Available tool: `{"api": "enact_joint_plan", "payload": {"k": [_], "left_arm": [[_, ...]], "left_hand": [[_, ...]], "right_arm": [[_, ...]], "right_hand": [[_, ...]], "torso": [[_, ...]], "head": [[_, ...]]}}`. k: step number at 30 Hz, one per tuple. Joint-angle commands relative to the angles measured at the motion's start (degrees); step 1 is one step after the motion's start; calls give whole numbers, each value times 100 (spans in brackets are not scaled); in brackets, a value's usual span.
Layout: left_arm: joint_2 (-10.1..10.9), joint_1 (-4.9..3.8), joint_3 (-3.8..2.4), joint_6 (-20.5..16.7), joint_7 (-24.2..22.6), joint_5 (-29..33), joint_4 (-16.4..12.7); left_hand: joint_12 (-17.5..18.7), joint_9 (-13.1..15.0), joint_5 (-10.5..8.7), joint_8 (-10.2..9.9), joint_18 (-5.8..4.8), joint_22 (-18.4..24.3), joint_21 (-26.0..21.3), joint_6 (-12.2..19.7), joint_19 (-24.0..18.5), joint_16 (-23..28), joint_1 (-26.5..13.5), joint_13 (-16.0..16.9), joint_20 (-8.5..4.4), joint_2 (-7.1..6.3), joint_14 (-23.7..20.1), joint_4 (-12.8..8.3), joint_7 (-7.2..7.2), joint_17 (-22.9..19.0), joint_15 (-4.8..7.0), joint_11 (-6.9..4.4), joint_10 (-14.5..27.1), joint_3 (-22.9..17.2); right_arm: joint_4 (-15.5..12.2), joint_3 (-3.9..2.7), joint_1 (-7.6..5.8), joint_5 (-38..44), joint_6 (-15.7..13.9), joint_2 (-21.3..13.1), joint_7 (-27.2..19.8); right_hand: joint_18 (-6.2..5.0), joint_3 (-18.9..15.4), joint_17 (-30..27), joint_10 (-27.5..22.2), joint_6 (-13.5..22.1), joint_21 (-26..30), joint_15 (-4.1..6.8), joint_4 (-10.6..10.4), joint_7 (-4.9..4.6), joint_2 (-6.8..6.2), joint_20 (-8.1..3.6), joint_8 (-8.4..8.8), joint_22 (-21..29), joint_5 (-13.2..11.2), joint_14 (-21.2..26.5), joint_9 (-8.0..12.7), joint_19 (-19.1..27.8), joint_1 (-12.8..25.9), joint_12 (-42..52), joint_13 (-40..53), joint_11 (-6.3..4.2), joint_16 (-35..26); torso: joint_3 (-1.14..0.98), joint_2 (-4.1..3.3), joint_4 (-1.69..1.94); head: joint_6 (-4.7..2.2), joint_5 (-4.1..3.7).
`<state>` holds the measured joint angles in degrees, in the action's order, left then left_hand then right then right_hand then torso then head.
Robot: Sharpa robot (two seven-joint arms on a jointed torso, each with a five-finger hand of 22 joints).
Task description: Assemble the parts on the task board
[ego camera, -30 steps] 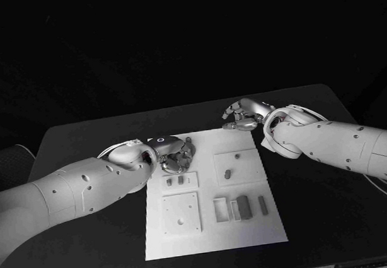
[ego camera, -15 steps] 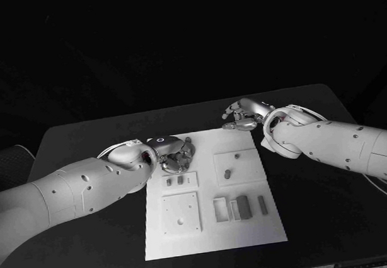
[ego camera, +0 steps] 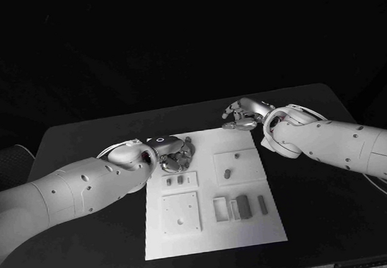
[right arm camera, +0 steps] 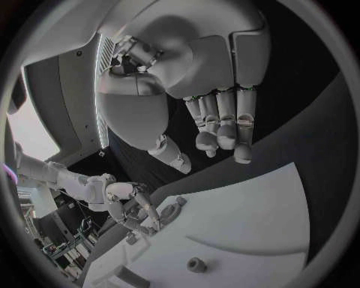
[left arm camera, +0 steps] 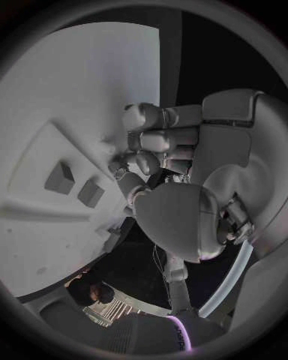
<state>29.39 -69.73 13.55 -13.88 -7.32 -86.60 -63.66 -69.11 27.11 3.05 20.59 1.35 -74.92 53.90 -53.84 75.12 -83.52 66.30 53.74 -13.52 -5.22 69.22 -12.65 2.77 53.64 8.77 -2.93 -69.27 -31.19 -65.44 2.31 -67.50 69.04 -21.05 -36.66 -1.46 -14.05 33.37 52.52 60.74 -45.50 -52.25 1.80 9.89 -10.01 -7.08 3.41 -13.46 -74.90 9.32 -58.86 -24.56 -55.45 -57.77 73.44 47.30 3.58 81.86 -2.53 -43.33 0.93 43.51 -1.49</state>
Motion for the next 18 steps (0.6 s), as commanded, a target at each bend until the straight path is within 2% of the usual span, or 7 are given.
{"api": "enact_joint_plan", "payload": {"k": [1, 18], "left_arm": [[-4, 0, -2, -48, -33, -45, -21], [8, 0, -2, -156, -61, -46, -57]], "left_hand": [[-33, 9, 21, 37, 638, -95, 19, -862, -19, 23, 2, 7, -10, 66, 1, -42, 57, 6, 38, -16, 42, 6], [-32, 39, 19, 54, 633, -90, 16, -868, -16, 16, -8, 8, -9, 89, 22, -57, 51, 38, 45, -24, 39, 11]], "right_arm": [[-10, -1, 2, 4, 42, 2, -41], [-10, -1, 2, 4, 40, 1, -49]], "right_hand": [[-95, -11, -8, -32, -1, 24, 46, -8, -26, 21, -29, -28, -42, 26, 12, 6, -1, 28, 29, -8, 16, 37], [-95, -13, -8, -32, -1, 24, 46, -16, -27, 20, -28, -29, -42, 27, 12, 6, -2, 37, 30, -9, 17, 37]], "torso": [[3, 1, 1], [-2, 1, -2]], "head": [[-7, -3], [0, 5]]}}
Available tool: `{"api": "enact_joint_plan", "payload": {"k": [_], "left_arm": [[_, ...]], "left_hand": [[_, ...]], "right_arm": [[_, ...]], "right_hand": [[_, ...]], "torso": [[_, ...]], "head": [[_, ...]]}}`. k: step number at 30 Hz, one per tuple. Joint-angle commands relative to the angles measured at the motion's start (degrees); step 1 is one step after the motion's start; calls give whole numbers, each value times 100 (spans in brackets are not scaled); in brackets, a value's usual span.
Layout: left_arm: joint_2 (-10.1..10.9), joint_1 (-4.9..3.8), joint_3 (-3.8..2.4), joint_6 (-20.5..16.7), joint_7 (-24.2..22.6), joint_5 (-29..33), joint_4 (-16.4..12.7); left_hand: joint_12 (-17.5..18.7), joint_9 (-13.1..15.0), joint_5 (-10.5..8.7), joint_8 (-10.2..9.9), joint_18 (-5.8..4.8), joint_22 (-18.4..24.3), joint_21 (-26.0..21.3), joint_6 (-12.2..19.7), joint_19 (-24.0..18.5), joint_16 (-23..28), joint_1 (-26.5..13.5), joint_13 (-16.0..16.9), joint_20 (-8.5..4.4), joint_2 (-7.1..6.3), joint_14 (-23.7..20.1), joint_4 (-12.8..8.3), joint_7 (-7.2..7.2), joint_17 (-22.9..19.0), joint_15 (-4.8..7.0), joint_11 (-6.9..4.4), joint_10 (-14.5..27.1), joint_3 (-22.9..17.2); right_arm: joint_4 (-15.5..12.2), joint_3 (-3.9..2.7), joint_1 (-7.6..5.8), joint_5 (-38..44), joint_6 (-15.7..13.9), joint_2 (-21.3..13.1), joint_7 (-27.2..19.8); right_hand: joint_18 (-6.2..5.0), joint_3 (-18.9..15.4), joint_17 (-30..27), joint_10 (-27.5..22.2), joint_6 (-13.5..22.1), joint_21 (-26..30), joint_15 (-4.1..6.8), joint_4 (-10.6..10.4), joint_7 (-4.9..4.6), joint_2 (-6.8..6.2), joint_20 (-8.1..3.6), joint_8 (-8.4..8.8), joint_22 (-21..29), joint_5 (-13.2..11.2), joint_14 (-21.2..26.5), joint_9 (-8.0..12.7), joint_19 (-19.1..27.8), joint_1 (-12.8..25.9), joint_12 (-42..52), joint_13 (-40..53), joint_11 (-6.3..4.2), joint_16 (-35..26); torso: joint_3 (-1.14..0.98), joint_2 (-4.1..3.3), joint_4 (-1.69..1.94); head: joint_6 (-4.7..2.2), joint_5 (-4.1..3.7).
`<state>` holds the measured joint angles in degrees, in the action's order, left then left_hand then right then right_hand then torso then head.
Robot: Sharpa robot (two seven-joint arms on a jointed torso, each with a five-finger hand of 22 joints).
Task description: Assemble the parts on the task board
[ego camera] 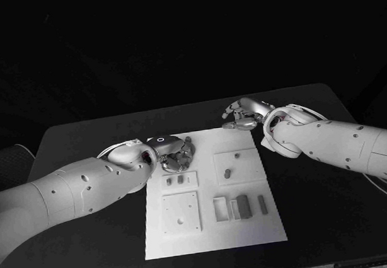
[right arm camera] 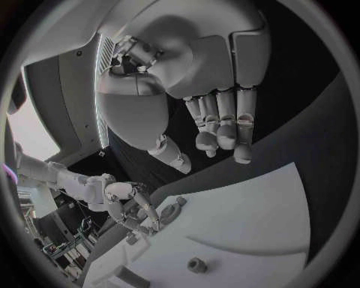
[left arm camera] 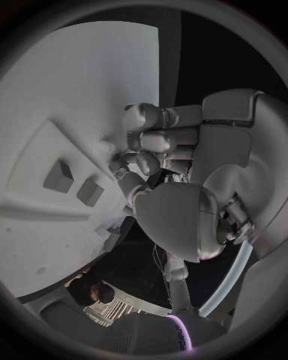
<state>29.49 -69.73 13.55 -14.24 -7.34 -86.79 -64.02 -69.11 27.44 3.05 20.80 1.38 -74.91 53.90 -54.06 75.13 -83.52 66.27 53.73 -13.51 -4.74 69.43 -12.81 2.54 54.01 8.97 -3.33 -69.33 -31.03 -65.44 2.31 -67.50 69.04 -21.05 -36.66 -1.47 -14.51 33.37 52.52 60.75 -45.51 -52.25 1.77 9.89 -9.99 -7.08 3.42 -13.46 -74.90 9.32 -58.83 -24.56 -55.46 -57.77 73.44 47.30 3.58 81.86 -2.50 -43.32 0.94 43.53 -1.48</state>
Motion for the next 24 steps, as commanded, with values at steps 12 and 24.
{"api": "enact_joint_plan", "payload": {"k": [12, 24], "left_arm": [[-4, -1, -2, -157, -91, -10, -36], [-19, 6, -2, -155, -67, -52, -84]], "left_hand": [[-41, 92, 13, 65, 618, -102, 40, -982, -21, -4, -89, 28, -21, 154, 27, -101, 37, 46, 51, -17, 47, -75], [-43, 209, 14, 82, 597, -107, 67, -1009, -31, -17, -139, 47, -21, 229, 35, -206, 4, 77, 81, -51, 63, -84]], "right_arm": [[-9, -1, 2, 4, 36, 0, -51], [-14, -1, 2, 0, 33, -6, -55]], "right_hand": [[-49, -16, -9, -33, 1, 24, 48, -27, -30, 21, -27, -29, -42, 28, 9, 7, -2, 50, 30, -10, 18, 37], [-49, -18, -9, -33, 0, 25, 47, -57, -30, 25, -25, -31, -41, 39, 9, 9, -4, 80, 31, -13, 18, 38]], "torso": [[-7, -1, -5], [-5, -2, -1]], "head": [[-17, 0], [-22, -17]]}}
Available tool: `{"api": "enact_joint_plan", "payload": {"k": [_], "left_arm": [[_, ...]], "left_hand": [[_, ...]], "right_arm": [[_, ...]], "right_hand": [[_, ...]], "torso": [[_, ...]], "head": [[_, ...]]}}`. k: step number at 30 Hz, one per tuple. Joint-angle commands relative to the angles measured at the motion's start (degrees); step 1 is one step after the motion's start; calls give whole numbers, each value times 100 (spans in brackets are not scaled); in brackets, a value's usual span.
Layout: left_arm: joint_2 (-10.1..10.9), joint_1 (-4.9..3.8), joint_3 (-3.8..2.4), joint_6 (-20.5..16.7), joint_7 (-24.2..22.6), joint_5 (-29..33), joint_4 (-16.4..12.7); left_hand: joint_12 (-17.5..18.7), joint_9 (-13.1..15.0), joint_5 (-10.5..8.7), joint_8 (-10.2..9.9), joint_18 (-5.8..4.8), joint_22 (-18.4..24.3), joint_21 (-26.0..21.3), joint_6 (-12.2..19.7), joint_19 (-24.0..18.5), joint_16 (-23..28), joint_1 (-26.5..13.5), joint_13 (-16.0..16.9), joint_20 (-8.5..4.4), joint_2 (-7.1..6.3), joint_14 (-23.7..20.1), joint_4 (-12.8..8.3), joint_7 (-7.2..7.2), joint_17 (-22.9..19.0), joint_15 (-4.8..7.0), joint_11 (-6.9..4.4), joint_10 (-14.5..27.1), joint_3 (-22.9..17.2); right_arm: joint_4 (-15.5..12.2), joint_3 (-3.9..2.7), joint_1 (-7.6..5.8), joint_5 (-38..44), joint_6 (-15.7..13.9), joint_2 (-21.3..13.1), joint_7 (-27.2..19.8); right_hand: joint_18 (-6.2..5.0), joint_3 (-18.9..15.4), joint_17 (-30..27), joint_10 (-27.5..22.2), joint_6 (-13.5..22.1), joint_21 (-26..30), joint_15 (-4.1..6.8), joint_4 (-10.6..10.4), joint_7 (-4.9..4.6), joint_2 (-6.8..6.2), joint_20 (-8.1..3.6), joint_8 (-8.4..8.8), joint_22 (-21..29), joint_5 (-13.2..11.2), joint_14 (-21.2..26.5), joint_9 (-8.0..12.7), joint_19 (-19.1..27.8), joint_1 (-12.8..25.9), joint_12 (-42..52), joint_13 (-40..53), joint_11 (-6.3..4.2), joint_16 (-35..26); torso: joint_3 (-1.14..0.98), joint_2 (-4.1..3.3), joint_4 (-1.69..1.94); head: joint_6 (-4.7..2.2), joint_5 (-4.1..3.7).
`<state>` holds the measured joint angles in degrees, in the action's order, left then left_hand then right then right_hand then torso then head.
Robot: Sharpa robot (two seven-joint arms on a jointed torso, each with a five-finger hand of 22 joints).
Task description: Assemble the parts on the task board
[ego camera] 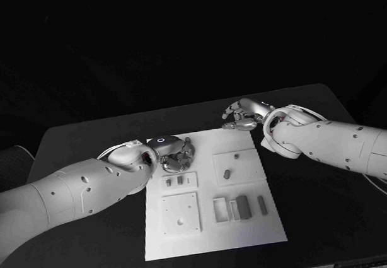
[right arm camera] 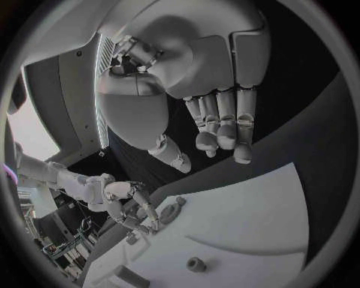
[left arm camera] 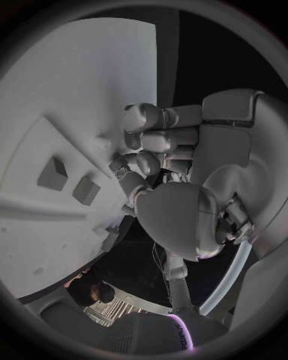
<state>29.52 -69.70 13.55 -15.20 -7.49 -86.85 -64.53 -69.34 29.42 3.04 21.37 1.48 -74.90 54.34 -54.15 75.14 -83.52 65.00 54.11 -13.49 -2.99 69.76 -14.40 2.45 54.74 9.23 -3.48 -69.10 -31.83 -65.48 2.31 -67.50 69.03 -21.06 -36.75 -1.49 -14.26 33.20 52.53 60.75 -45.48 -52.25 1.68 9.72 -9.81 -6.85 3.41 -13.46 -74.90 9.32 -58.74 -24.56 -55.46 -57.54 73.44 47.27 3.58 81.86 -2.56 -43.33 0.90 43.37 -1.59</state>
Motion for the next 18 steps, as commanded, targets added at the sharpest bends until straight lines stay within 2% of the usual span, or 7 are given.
{"api": "enact_joint_plan", "payload": {"k": [1, 14, 18], "left_arm": [[-25, 3, -2, -69, -51, -51, -40], [63, 3, -5, -97, -27, -68, -194], [105, 1, -8, -97, -20, -67, -239]], "left_hand": [[-21, 15, 15, 26, 586, -108, 23, -1000, -32, -17, -14, 9, -22, 55, 4, -50, 12, 5, 57, -37, 40, -5], [-23, 71, 33, 30, 582, -103, 30, -1003, -25, -17, -26, 17, -27, 62, 13, -83, 1, 1, 68, -48, 38, -24], [-23, 83, 34, 30, 581, -101, 31, -1002, -22, -17, -32, 19, -28, 62, 17, -86, 0, 2, 70, -49, 36, -29]], "right_arm": [[-12, -1, 2, 1, 33, 4, -52], [-23, -1, 2, 1, 20, -7, -51], [-26, -1, 2, 1, 19, -17, -50]], "right_hand": [[-74, -2, -10, -33, -3, 25, 57, -41, -47, 2, -25, -31, -41, 39, -1, 10, -4, 57, 31, -9, 18, 38], [-74, 0, -10, -34, -2, 26, 57, -46, -47, 0, -26, -31, -41, 45, -1, 11, -3, 60, 32, -10, 18, 38], [-74, 1, -10, -34, -1, 26, 57, -47, -46, -1, -26, -32, -41, 47, -1, 11, -3, 61, 32, -11, 18, 38]], "torso": [[2, -1, 3], [4, 3, 6], [-2, 0, 6]], "head": [[-9, -6], [-42, 12], [-43, 17]]}}
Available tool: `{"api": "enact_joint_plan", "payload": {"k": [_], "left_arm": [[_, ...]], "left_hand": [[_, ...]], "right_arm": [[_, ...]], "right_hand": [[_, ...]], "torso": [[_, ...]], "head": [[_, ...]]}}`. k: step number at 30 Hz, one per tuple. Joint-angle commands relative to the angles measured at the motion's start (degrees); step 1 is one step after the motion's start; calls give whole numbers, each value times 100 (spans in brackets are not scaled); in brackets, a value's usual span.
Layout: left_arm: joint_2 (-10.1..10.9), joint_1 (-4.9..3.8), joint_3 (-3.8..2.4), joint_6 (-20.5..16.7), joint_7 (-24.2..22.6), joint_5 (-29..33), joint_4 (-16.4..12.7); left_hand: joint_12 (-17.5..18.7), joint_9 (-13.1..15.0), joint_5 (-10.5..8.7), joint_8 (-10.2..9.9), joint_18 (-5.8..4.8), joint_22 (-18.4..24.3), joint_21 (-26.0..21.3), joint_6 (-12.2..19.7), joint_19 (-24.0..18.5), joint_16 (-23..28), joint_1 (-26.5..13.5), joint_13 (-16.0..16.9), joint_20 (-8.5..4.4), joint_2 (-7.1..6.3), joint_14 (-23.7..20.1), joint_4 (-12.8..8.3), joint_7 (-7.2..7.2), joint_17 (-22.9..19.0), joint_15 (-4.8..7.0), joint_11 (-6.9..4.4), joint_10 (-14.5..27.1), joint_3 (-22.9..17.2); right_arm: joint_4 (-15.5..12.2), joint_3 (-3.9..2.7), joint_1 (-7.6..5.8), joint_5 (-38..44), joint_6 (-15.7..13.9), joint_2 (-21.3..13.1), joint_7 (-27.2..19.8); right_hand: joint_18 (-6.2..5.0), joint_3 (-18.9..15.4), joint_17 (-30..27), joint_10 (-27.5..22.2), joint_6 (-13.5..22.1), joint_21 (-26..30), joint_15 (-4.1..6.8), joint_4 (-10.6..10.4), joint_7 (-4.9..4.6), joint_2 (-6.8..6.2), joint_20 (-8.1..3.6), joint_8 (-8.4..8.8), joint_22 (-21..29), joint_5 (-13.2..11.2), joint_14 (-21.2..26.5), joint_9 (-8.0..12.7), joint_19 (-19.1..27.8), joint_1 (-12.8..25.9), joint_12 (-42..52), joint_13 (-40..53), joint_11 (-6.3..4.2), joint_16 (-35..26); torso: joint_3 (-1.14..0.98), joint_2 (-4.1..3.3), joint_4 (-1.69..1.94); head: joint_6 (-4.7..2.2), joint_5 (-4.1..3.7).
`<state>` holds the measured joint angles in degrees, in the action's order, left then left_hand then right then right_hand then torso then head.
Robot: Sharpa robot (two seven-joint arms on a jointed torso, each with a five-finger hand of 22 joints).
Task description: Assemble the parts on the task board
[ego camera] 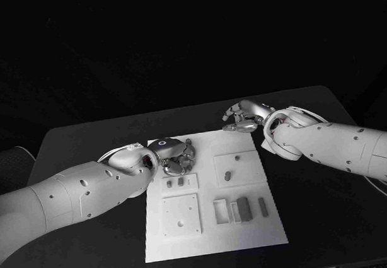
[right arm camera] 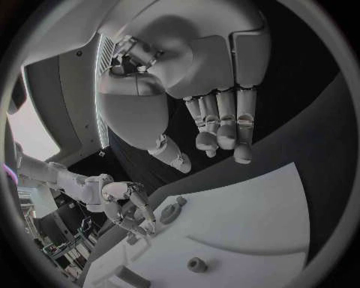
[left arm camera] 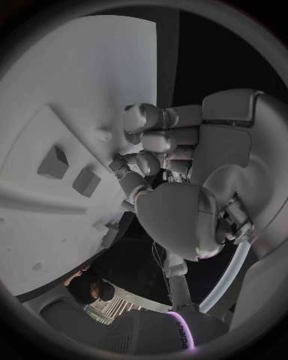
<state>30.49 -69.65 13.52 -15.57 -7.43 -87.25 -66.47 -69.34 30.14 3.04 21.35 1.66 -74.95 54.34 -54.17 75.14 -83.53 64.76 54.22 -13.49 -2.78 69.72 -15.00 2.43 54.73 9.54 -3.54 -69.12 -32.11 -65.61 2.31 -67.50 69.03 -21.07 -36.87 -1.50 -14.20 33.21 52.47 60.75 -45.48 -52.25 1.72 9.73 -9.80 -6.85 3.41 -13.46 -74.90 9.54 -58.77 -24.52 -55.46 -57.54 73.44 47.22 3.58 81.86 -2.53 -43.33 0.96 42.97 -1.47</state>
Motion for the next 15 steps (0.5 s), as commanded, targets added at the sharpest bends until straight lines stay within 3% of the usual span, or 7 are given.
{"api": "enact_joint_plan", "payload": {"k": [1, 9, 15], "left_arm": [[14, -4, -5, -53, -24, -27, -56], [66, -18, -10, 57, 16, -26, -118], [203, -77, -15, 96, 50, -28, -219]], "left_hand": [[-23, 14, 34, 32, 563, -97, 31, -1000, -23, -16, -9, 8, -29, 40, 22, -27, 2, 4, 38, -43, 39, -2], [-24, 29, 34, 32, 562, -95, 32, -1000, -20, -15, -17, 10, -30, 40, 23, -29, 0, -3, 40, -44, 36, -8], [-24, 40, 36, 31, 561, -93, 32, -998, -18, -14, -24, 12, -31, 39, 27, -29, 0, -2, 41, -45, 35, -12]], "right_arm": [[-12, -1, 2, 1, 20, -5, -50], [-16, -1, 2, 1, 19, -9, -48], [-10, -1, 2, 1, 21, -12, -48]], "right_hand": [[-80, 1, -5, -34, -1, 26, 53, -48, -48, -1, -27, -32, -41, 25, 3, 6, -3, 61, 33, -6, 18, 38], [-80, 1, -5, -34, -1, 26, 54, -49, -48, -3, -27, -32, -42, 26, 3, 7, -3, 62, 33, -7, 18, 38], [-80, 3, -5, -34, -1, 26, 54, -50, -48, -3, -28, -32, -42, 27, 3, 7, -2, 62, 33, -7, 18, 38]], "torso": [[-4, -1, -1], [-1, 1, 2], [2, 0, -1]], "head": [[-12, 4], [-14, 0], [-32, 12]]}}
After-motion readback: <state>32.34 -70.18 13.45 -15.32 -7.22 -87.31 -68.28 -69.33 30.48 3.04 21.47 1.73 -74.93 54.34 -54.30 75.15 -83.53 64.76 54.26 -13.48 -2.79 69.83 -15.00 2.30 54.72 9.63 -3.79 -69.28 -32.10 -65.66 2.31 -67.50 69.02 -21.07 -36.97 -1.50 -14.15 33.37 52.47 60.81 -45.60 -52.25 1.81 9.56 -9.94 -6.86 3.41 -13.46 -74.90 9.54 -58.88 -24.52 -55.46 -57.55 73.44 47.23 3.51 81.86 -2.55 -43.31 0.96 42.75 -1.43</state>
